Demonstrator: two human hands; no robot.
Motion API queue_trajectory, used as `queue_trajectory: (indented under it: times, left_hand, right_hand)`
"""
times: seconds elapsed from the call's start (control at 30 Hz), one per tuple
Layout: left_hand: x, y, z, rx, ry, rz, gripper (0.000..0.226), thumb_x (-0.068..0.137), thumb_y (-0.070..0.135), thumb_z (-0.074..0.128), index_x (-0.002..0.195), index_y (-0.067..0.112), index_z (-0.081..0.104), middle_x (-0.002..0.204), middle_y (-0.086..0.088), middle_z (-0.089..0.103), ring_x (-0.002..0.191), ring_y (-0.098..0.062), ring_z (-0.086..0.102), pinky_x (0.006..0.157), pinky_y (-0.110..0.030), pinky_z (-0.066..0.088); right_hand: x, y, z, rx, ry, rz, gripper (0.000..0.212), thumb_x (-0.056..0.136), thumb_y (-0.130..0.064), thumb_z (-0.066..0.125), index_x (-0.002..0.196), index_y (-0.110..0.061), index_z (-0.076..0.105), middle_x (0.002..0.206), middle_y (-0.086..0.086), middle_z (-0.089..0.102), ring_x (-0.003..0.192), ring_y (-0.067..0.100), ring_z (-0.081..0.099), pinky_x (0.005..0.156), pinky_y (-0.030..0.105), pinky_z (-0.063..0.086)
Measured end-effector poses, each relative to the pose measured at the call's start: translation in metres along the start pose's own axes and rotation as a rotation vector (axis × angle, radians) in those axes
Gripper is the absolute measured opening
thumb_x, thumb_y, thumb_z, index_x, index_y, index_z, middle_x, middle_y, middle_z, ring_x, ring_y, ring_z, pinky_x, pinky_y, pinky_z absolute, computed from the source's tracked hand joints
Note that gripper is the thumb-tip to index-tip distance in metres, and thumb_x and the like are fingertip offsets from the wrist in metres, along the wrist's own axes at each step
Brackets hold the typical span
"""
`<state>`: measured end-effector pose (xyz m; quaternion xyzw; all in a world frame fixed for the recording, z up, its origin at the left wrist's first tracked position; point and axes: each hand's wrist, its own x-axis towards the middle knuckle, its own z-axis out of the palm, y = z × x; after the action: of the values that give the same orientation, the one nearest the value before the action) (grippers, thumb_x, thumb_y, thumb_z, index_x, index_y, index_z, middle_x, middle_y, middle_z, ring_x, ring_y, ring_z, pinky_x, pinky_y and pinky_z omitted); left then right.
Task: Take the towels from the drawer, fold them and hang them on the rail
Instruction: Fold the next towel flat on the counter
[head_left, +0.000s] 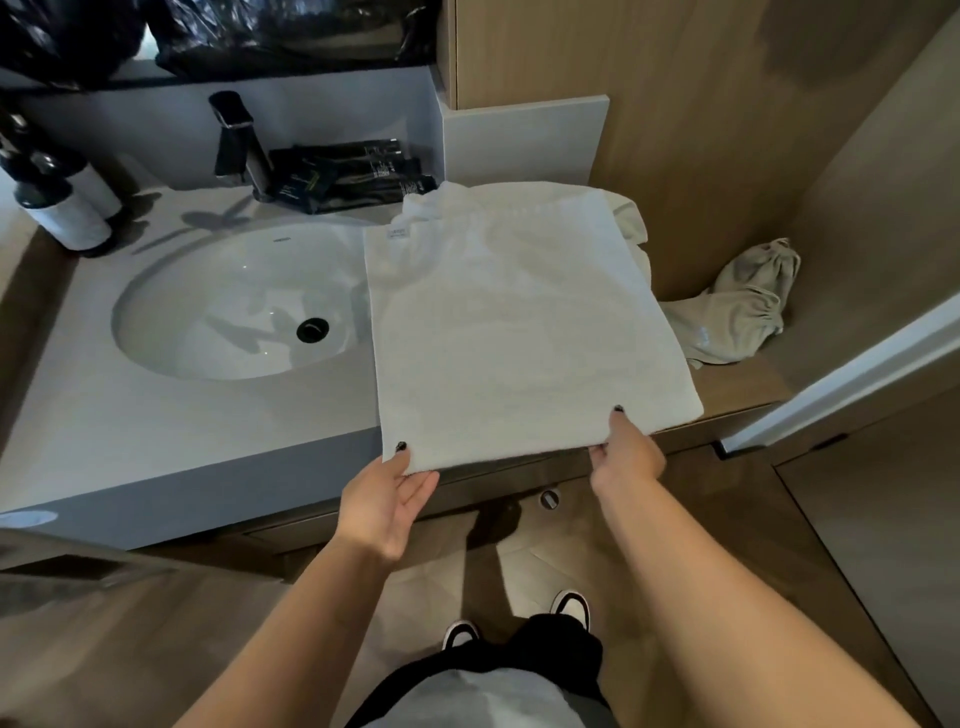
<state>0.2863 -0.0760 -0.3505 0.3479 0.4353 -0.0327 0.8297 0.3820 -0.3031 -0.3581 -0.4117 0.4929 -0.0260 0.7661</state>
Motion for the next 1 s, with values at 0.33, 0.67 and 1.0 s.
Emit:
queue_trajectory:
  times: [0.33, 0.67, 1.0]
  left_hand:
    - [0.008, 0.009, -0.009, 0.37, 0.19, 0.192, 0.02, 0.101, 0.02, 0.056, 0.121, 0.021, 0.054, 0.101, 0.0, 0.07, 0.077, -0.011, 0.073, 0.074, -0.028, 0.056]
    - [-0.004, 0.012, 0.017, 0.614, 0.166, 0.532, 0.048, 0.102, 0.026, 0.053, 0.146, 0.039, 0.042, 0.14, 0.011, 0.051, 0.08, -0.006, 0.074, 0.075, -0.027, 0.055]
    - [-0.006, 0.003, 0.01, 0.277, 0.441, 0.384, 0.016, 0.1, 0.025, 0.055, 0.101, 0.013, 0.066, 0.07, 0.0, 0.074, 0.056, -0.004, 0.067, 0.048, -0.015, 0.05]
  right_hand:
    - [0.053, -0.062, -0.062, -0.2, 0.095, -0.244, 0.029, 0.094, -0.007, 0.059, 0.119, -0.023, 0.06, 0.086, 0.008, 0.072, 0.067, 0.015, 0.074, 0.057, 0.023, 0.056]
    - [0.074, -0.065, -0.069, -0.582, -0.289, -0.101, 0.045, 0.097, -0.017, 0.06, 0.139, -0.023, 0.046, 0.123, 0.008, 0.056, 0.111, 0.028, 0.06, 0.085, 0.039, 0.055]
    - [0.109, -0.071, -0.082, -0.705, -0.487, -0.011, 0.028, 0.093, -0.018, 0.065, 0.116, -0.003, 0.061, 0.115, 0.015, 0.067, 0.108, 0.027, 0.065, 0.094, 0.041, 0.053]
